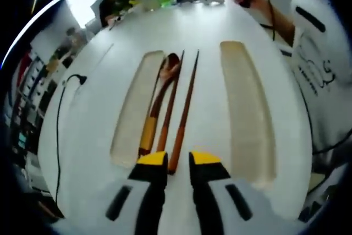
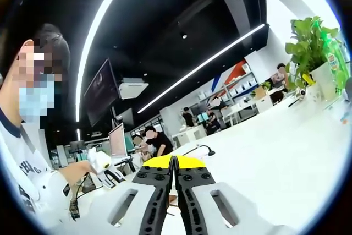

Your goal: Arrange the utensils inside the cutlery case until each visible utensil rests in its matching compartment.

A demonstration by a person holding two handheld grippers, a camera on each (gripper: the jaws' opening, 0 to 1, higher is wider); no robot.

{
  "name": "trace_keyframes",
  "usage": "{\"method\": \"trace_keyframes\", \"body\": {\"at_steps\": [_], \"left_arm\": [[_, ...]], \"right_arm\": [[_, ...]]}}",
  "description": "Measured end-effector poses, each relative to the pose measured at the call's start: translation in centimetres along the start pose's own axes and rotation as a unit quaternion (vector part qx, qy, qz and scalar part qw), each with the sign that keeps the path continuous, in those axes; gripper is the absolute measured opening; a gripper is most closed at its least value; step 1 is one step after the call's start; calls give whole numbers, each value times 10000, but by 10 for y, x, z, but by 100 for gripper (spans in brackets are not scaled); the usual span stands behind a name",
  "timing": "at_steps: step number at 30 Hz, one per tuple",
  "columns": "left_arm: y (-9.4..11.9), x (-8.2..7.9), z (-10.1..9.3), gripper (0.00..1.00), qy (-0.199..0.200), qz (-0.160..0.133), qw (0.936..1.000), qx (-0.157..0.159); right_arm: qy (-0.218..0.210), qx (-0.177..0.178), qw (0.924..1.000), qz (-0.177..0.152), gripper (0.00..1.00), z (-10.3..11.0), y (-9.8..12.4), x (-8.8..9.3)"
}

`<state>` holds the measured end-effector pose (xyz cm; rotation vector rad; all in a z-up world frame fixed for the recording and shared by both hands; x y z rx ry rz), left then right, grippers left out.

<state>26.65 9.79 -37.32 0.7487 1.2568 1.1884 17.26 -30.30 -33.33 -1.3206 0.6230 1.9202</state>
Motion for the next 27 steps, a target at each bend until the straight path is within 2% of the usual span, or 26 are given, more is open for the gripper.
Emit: {"method": "trace_keyframes", "body": {"at_steps": [12,15,20,27], "left_arm": [[-7,1,2,16,-37,53,10000,14],[-6,1,2,16,-34,18,10000,14],[-9,3,1,16,-84,150,9998,23],[-9,3,2,15,-60,175,9998,55]], "right_arm": [[12,5,10000,-6,0,2,3,0],[-112,-119,9998,-98,0,2,4,0],[-105,-92,9999,-78,0,2,3,0],[-125,-109,9998,-71,0,2,2,1]]}}
Point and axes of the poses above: the point that each gripper's makers call its tool centre point, and the gripper's own axes: y roughly backward along the fingers, z roughly to its left, x roughly out of its underside, the point moved 10 cm from there along y, roughly backward along the fingers, and after that the axes turned 13 degrees about z, right-handed, at the moved point
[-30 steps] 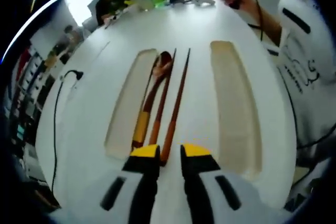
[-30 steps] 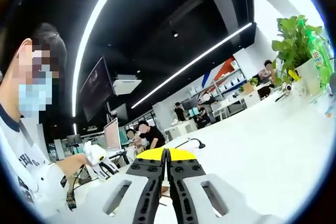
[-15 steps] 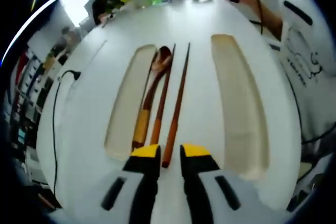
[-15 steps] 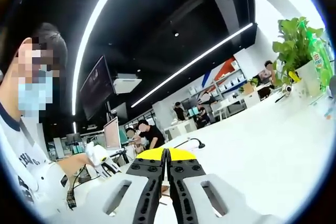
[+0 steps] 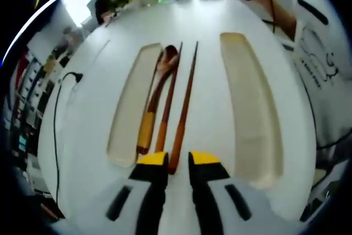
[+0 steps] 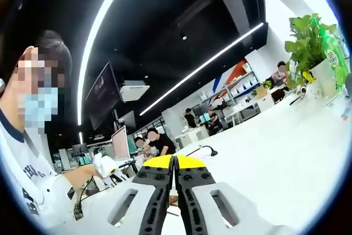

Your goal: Arrange the utensils inside the cutlery case until each visible utensil rests in its matching compartment.

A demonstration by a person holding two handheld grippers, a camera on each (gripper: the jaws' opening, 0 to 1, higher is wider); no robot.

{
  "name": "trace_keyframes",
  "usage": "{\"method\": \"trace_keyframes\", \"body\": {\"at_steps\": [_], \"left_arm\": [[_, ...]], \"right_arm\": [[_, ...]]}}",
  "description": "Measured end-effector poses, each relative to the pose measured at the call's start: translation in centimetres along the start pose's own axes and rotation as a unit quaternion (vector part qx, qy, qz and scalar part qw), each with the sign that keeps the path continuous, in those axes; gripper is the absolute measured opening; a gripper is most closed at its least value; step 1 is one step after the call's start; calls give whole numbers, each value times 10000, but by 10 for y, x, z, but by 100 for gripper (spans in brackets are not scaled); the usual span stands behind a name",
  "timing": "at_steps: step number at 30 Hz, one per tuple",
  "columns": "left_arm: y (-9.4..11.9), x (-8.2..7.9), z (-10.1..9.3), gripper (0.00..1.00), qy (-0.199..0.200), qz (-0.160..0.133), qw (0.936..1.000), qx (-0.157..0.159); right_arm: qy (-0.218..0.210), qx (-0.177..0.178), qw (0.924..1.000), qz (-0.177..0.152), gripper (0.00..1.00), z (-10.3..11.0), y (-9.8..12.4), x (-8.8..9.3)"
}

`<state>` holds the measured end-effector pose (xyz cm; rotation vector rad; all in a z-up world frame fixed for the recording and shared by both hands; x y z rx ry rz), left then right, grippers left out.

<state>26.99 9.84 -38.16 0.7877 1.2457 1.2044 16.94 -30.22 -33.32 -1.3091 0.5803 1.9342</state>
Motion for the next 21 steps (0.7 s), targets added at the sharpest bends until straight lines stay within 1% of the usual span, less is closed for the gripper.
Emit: {"method": "trace_keyframes", "body": {"at_steps": [9,10,14,18,21], "left_arm": [[0,-2,1,8,93,89,9995,279],[-1,-3,0,7,69,107,9993,356],[-1,-6,0,6,29,206,9989,414],[-1,-10,-2,6,-184,357,9983,424],[-1,-10,-3,6,-253,371,9981,433]], "right_arm": [[-26,-11,10000,6,0,-1,0,1],[-27,-12,10000,8,0,-1,0,1],[-36,-23,10000,7,0,0,0,2],[-71,-35,10000,-3,0,1,-1,4],[-76,-33,10000,-4,0,2,-2,5]]}}
Point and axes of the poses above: the point that each gripper's makers call its tool centre point, and the gripper's own axes: y roughly backward along the fingers, z roughly to its left, x roughly out of its underside, the point moved 10 cm from there along y, roughly backward along the fingers, and after that the axes turned 13 degrees about z, right-handed, at the moved point
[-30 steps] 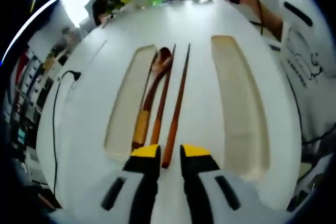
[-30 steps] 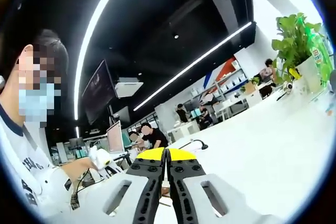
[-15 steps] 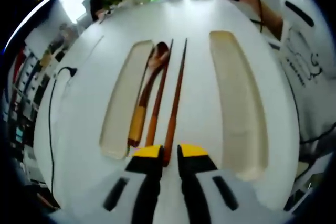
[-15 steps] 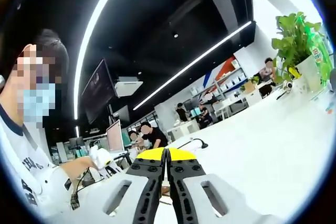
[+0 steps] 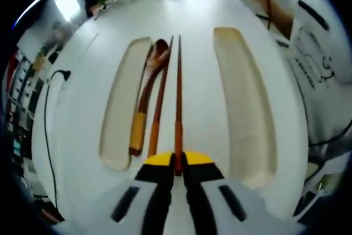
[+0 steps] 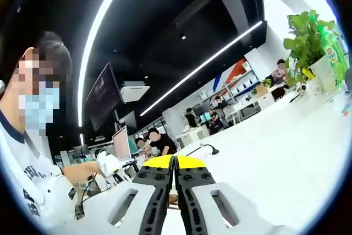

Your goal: Arrange the utensils inside the cutlery case until each visible utensil rests in its matching compartment.

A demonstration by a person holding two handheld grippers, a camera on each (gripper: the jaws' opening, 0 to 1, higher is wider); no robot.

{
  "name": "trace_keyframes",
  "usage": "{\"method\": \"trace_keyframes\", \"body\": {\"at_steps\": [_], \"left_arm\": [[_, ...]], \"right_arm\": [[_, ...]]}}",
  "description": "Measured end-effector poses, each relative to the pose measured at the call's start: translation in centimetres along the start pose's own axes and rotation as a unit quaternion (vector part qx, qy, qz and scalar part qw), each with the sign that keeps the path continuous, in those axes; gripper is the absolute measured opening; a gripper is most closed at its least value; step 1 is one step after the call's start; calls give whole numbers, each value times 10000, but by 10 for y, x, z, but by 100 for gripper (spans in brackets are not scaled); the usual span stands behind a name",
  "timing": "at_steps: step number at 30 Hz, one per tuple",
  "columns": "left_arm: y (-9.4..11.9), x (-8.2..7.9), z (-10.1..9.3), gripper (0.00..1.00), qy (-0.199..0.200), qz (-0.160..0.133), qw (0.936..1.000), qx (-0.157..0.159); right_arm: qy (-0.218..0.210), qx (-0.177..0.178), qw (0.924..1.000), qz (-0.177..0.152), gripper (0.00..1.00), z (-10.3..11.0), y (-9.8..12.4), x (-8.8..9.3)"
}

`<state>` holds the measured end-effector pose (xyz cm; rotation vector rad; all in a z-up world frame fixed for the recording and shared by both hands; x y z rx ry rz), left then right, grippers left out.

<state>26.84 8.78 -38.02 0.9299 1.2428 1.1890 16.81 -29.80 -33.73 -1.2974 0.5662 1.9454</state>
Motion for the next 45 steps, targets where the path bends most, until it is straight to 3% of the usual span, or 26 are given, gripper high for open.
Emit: {"method": "trace_keyframes", "body": {"at_steps": [7,13,26,29,32,45], "left_arm": [[1,-1,-4,5,-390,-9,9990,-201],[5,0,-5,5,-388,-100,9991,-155],[26,3,-14,5,-411,-262,9974,-527],[34,4,-16,5,-603,-609,9952,-477],[38,8,-17,5,-613,-725,9935,-630],[53,22,-35,5,-601,-1029,9906,-670]], "right_arm": [[-23,36,10000,-44,0,-1,4,-1],[-41,9,10000,-48,0,-1,5,-1],[-37,-21,10000,-37,0,0,6,-2],[-40,-21,10000,-44,0,1,6,-2],[-44,-47,10000,-41,0,2,3,-1],[8,-73,10000,0,0,9,-2,-1]]}}
Point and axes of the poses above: the point that each gripper's makers call its tool centre point, and the gripper's own axes: y roughly backward along the fingers, z roughly to its left, x roughly out of its underside, the point moved 10 cm from there along y, roughly backward along the fingers, and after that the axes turned 13 degrees about z, right-handed, at the moved point
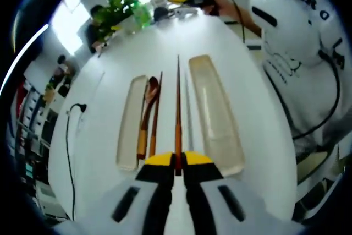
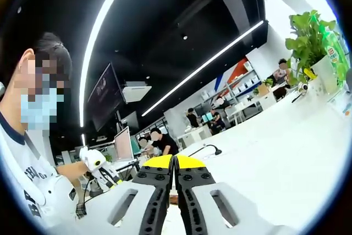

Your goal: Arrange the utensils inside the cutlery case until each visible utensil rests in its matching compartment.

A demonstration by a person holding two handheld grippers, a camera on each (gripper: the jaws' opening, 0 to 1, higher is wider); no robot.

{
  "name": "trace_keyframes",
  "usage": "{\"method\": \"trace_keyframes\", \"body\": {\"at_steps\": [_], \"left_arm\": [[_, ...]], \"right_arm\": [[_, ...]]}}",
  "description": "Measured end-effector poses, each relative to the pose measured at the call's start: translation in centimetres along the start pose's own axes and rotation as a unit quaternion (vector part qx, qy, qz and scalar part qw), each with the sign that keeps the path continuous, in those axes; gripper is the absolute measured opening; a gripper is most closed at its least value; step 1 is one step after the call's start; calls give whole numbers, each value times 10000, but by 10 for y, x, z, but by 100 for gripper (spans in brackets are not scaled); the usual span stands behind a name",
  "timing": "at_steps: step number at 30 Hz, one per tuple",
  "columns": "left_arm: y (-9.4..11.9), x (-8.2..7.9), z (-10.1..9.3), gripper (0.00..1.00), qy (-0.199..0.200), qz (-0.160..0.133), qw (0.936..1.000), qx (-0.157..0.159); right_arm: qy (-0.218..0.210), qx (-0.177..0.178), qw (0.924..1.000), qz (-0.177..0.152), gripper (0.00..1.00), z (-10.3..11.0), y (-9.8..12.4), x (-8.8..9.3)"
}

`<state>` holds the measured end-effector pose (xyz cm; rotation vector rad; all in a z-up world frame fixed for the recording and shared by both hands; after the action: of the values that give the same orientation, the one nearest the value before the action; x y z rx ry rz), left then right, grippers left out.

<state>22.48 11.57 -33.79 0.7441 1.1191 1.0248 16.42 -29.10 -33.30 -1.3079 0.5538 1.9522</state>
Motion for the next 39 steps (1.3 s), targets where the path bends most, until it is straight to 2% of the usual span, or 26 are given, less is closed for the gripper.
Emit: {"method": "trace_keyframes", "body": {"at_steps": [12,14,16,22,39], "left_arm": [[11,4,-19,5,62,-97,9999,81],[13,4,-24,5,239,-252,9990,294],[15,5,-27,5,213,-290,9991,236],[7,5,-34,5,297,-169,9987,387],[-10,2,-34,5,434,-125,9972,595]], "right_arm": [[-4,-54,10000,44,0,7,-6,4],[9,-68,10000,57,0,8,-6,3],[14,-77,10000,55,0,9,-6,3],[-41,-93,9999,54,0,7,-7,6],[-64,-43,10000,45,0,-2,3,2]]}}
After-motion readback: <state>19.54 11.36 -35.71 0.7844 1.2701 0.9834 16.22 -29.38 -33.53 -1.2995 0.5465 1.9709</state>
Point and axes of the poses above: the point that each gripper's makers call its tool centre point, and the gripper's own axes: y roughly backward along the fingers, z roughly to its left, x roughly out of its underside, the point moved 10 cm from there along y, roughly backward along the fingers, and after that the axes turned 13 degrees about z, right-handed, at the moved point
